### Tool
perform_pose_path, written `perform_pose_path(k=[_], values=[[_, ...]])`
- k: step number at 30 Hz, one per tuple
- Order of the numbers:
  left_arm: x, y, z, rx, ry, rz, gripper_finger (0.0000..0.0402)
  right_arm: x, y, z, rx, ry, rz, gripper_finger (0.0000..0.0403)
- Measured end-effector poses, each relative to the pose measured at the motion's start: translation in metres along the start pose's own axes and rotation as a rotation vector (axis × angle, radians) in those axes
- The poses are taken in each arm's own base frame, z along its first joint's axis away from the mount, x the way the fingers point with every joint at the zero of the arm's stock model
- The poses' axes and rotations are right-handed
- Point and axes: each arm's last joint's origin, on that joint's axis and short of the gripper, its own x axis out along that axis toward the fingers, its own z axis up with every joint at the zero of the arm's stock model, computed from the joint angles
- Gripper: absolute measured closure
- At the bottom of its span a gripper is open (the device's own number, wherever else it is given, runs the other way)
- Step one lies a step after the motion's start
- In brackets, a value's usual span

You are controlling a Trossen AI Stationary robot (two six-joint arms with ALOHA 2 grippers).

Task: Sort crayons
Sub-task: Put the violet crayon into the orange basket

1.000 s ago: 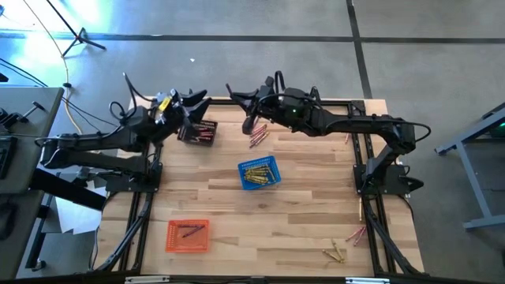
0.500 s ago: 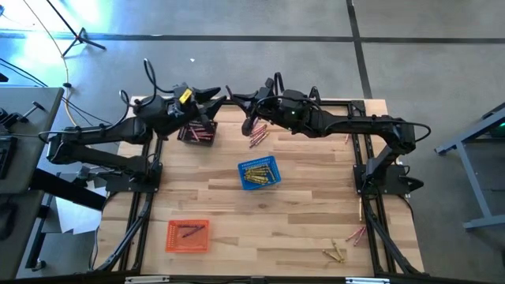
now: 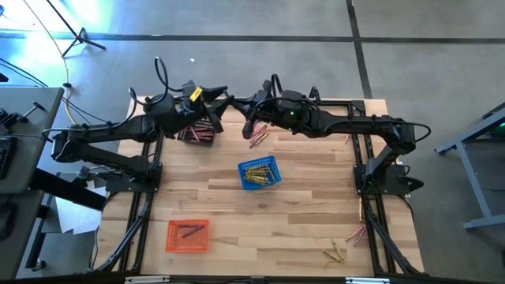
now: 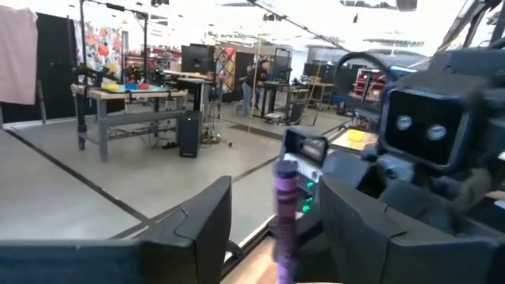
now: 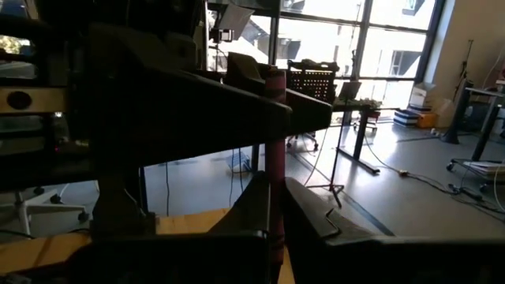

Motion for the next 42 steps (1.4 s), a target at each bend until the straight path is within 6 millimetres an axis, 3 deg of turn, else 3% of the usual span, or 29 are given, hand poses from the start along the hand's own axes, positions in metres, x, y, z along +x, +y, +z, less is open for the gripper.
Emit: perform_pose_path(k=[6,15,21,27,34,39,42], values=[[0.0,0.003,-0.002,0.009,0.018,0.011,0.0253,0.0,0.0,0.0,-0.002,-0.001,0.0,0.0398],[0.002,0.004,0.0,0.008,0.026,-0.143,0.0388,0.0,0.0,0.001,-0.001,-0.002,-0.006,0.0398],[0.003,0.007,-0.002,-0.008,0.045,-0.157,0.0396,0.0,-0.002,0.0,0.009,0.006,-0.005,0.0386],[-0.002,0.008,-0.001,0.019,0.069,-0.161,0.0398,0.0,-0.006,-0.003,-0.003,0.045,0.003,0.0311],[-0.035,0.021,0.015,0.018,0.087,-0.08,0.04,-0.023,-0.015,0.007,-0.072,0.169,-0.024,0.0246],[-0.079,0.029,0.011,-0.145,0.301,-0.125,0.04,-0.037,-0.022,0.01,0.028,0.257,-0.039,0.0244],[-0.1,0.029,0.003,-0.278,0.489,-0.249,0.0398,-0.037,-0.026,0.009,0.092,0.264,-0.059,0.025]])
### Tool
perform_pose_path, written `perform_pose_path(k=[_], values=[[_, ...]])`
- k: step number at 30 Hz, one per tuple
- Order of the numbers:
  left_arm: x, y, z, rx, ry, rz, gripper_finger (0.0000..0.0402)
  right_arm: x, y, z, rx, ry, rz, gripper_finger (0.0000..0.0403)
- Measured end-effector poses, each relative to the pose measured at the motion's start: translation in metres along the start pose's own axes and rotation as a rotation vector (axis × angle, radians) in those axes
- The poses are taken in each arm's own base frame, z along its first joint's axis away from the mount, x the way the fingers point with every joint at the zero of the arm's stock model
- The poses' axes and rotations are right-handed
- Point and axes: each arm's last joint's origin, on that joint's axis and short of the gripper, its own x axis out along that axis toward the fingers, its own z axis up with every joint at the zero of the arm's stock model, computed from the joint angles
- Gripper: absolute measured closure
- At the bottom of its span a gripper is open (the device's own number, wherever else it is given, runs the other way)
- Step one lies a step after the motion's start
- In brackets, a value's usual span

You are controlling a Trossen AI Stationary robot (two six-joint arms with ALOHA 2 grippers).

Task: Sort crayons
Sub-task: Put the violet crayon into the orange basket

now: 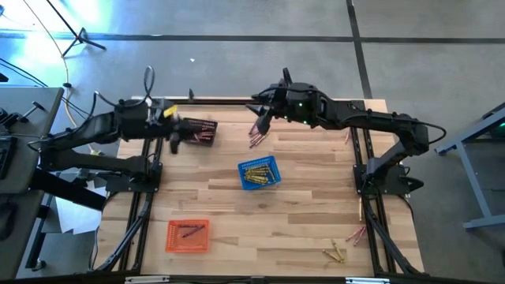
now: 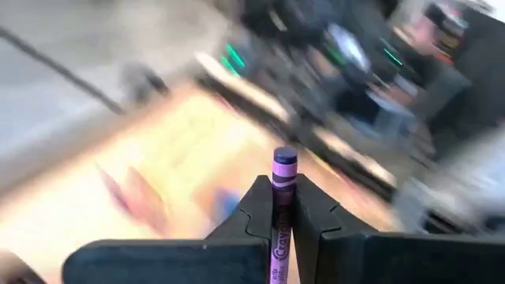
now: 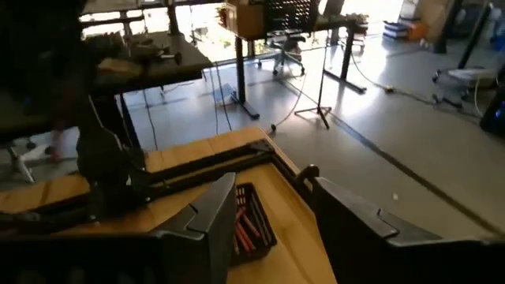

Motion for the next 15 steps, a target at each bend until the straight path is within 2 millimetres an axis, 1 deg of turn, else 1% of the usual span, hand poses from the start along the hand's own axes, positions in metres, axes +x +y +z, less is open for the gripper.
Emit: perform_pose_path(k=[4,6,10,15], values=[[-0.009,-0.007,-0.022,-0.115,0.312,-0.227,0.0395,0.004,-0.001,-0.002,0.106,0.009,-0.005,0.0258],[-0.012,-0.013,-0.033,-0.152,0.468,-0.306,0.0394,0.006,-0.001,-0.005,0.162,0.022,-0.006,0.0259],[-0.012,-0.023,-0.052,-0.134,0.702,-0.378,0.0393,0.006,0.003,-0.007,0.263,0.039,0.008,0.0259],[-0.005,-0.042,-0.07,-0.032,0.865,-0.441,0.0393,0.004,0.013,-0.012,0.296,0.079,0.03,0.0259]])
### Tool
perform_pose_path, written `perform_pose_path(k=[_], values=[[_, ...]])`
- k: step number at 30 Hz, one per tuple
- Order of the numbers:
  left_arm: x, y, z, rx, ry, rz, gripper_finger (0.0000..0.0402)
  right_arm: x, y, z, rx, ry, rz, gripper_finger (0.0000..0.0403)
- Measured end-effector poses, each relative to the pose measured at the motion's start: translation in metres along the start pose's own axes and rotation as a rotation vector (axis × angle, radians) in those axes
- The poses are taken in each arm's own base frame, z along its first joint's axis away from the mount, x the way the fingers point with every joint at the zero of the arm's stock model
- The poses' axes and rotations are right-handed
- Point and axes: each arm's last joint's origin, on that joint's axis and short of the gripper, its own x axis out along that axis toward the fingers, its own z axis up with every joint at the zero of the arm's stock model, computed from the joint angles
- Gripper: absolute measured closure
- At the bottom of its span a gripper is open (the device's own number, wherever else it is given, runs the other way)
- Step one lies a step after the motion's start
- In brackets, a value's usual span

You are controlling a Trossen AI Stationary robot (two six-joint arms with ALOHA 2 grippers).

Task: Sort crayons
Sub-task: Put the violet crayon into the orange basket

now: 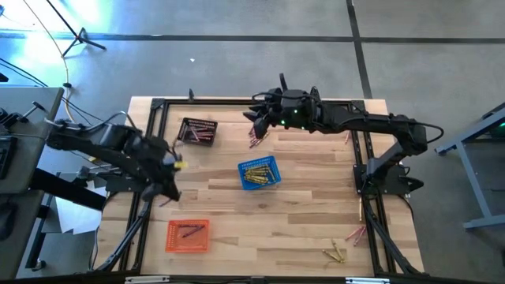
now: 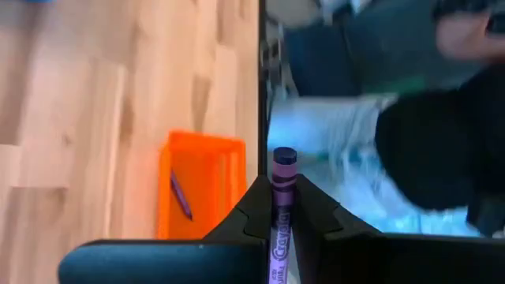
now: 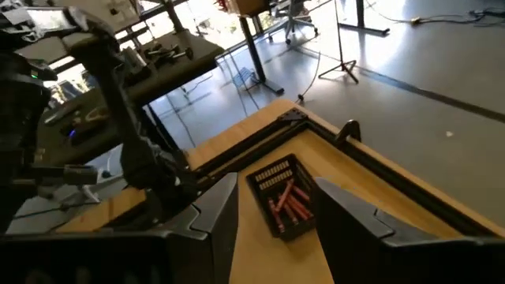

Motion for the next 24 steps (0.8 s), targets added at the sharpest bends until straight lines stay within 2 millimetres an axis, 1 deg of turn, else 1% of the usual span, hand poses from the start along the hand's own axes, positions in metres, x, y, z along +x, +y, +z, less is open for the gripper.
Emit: perform_pose_path(k=[3,7,10,13,17,20,24], values=[[0.016,-0.006,0.003,0.039,0.056,-0.015,0.0392,-0.001,0.006,-0.005,-0.024,0.029,0.01,0.0259],[0.028,-0.013,0.008,0.088,0.06,-0.044,0.0392,-0.003,0.012,-0.012,-0.078,0.071,0.018,0.0259],[0.039,-0.015,0.011,0.058,0.085,-0.041,0.0392,-0.005,0.016,-0.019,-0.096,0.124,0.026,0.0259],[0.053,-0.014,0.009,0.033,0.155,-0.009,0.0392,-0.007,0.02,-0.027,-0.119,0.205,0.057,0.0259],[0.076,-0.012,0.005,-0.041,0.268,0.085,0.0392,-0.011,0.021,-0.038,-0.142,0.315,0.065,0.0259],[0.096,-0.01,0.001,-0.131,0.329,0.182,0.0392,-0.015,0.021,-0.047,-0.196,0.396,0.049,0.0259],[0.122,-0.012,-0.006,-0.235,0.388,0.263,0.0392,-0.019,0.018,-0.055,-0.268,0.493,0.029,0.0259]])
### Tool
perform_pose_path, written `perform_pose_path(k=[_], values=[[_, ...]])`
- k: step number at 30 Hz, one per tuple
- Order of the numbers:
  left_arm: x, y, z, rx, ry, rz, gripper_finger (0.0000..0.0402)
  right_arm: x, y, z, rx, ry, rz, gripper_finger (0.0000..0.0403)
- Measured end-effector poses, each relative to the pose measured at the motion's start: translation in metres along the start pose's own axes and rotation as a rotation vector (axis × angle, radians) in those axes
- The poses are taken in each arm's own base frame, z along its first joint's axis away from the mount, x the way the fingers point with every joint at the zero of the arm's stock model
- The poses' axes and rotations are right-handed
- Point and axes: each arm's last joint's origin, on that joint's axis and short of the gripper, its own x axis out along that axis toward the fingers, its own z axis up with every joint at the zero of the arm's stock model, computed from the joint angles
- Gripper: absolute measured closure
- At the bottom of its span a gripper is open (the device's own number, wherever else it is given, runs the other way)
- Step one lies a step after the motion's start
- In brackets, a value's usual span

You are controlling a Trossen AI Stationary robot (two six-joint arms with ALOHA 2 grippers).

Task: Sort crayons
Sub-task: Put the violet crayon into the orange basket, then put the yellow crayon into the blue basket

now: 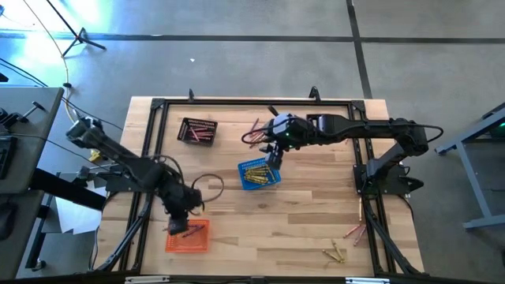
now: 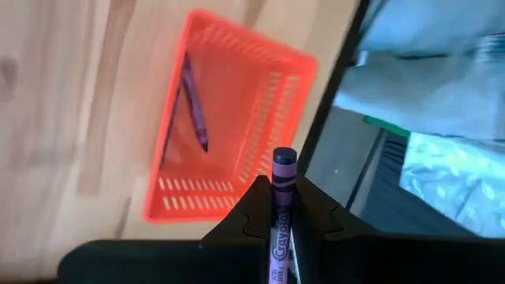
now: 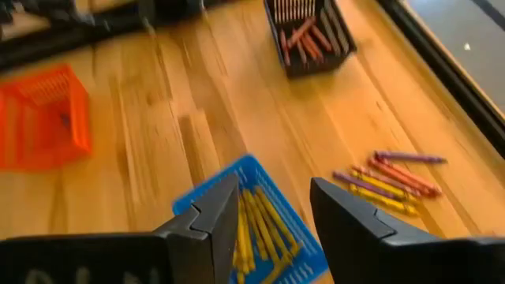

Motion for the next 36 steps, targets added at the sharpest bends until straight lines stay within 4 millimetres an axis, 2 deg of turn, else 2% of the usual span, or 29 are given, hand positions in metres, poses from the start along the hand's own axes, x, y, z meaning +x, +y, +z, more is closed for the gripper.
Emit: perform_pose_path(k=[9,16,26,32,36], values=[[0.054,-0.006,0.007,-0.291,0.115,0.164,0.0378,0.0,-0.002,-0.009,-0.117,0.092,-0.019,0.0259],[0.073,-0.003,0.012,-0.41,0.162,0.215,0.0346,0.0,-0.003,-0.009,-0.218,0.093,-0.017,0.0259],[0.066,-0.008,0.024,-0.417,0.091,0.095,0.0317,0.0,-0.011,-0.01,-0.255,0.12,-0.063,0.0259],[0.048,0.002,0.036,-0.369,0.038,0.055,0.0316,0.003,-0.046,-0.004,-0.148,0.098,-0.222,0.0259],[0.029,0.016,0.048,-0.333,-0.058,0.059,0.0316,0.018,-0.079,-0.013,-0.015,0.073,-0.287,0.0259]])
